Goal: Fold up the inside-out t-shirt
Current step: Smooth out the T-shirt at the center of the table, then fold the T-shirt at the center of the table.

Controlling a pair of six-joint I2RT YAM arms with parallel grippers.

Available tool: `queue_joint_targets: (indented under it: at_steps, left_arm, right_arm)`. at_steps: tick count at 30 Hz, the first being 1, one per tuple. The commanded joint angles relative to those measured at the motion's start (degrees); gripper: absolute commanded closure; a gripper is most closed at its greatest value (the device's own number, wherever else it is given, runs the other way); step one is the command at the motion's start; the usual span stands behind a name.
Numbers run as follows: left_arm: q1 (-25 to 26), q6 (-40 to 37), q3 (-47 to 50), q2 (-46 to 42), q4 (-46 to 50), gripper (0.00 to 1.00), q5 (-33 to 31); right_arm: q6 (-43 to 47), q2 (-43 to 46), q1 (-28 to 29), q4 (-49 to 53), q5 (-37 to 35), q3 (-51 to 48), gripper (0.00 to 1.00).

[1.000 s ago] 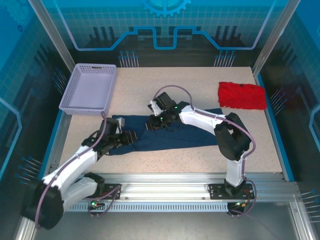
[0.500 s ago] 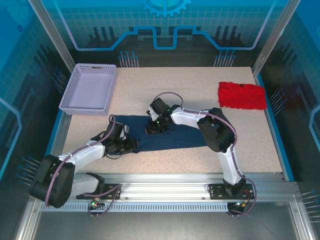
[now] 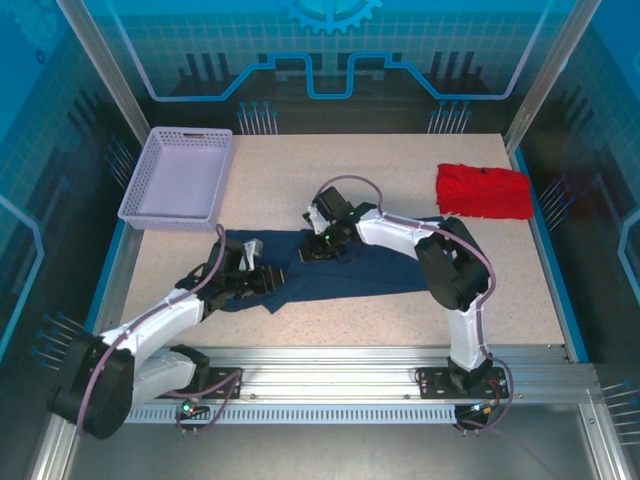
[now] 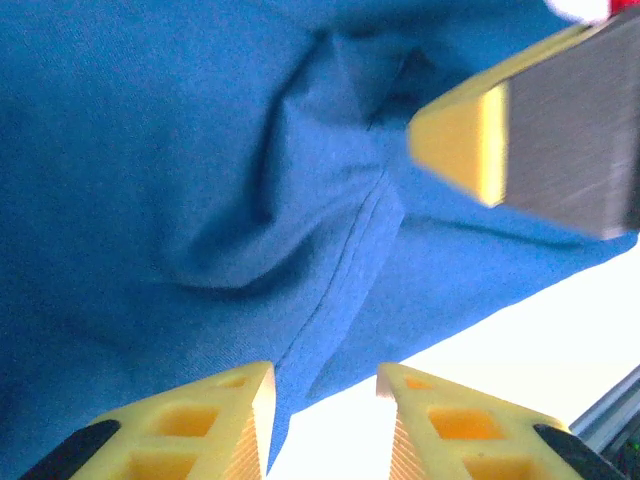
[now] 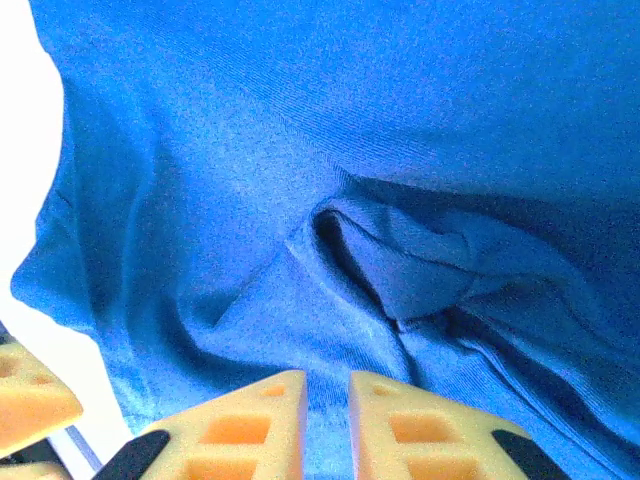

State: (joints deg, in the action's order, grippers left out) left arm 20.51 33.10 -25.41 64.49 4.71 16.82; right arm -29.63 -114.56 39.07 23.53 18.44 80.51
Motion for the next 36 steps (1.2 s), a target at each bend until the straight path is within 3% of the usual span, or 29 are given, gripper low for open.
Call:
queue_joint_targets:
  at_steps: [1, 5, 12, 17, 26, 30, 36]
  left_arm:
    - [0.5, -0.5, -2.2, 6.1, -0.5, 0.66, 1.1]
    - [0.3, -1.8, -6.3, 12.9, 0.9, 0.66, 0.0]
    - [0.3, -0.4, -11.6, 12.0, -6.0, 0.58, -1.6]
    - [0.2, -2.4, -19.1, 22.7, -6.3, 0.56, -2.4]
    - [0.3, -1.3, -26.9, 38.8, -8.7, 0.56, 0.0]
    - [-0.4, -1.2, -26.9, 37.2, -9.9, 0.5, 0.2]
    - [-5.2, -2.8, -20.4, 25.1, -10.1, 0.4, -4.6]
  right_arm:
    - [1.4, 3.9, -2.3, 1.8, -1.0, -2.0, 0.8]
    - [2.0, 7.6, -4.6, 2.5, -2.7, -4.0, 0.78]
    - [2.6, 15.8, -8.2, 1.4, -6.5, -11.8, 0.72]
    - [2.0, 18.9, -11.2, -0.4, -7.7, -16.2, 0.65]
    - [2.4, 21.2, -14.0, 0.5, -8.8, -18.2, 0.63]
    - [3.0, 21.8, -14.6, 1.5, -9.7, -18.7, 0.63]
    - [6.3, 25.5, -14.3, 3.8, -16.0, -19.8, 0.58]
